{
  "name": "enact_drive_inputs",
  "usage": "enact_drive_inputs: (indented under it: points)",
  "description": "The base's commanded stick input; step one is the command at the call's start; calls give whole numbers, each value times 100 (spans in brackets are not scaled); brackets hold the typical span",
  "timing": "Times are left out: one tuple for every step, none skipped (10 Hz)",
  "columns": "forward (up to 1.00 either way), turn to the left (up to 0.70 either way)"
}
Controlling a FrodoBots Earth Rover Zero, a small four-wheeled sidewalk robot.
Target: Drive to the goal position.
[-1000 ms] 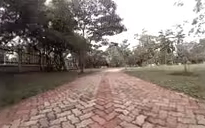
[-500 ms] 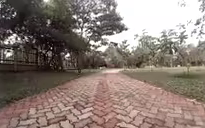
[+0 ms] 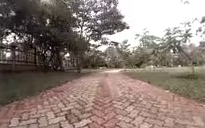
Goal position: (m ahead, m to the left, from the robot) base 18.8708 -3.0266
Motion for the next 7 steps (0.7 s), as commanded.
enact_drive_inputs:
  points:
    - [70,-34]
    - [70,-34]
    - [70,-34]
    - [70,-34]
    - [70,-17]
    - [70,1]
    - [70,1]
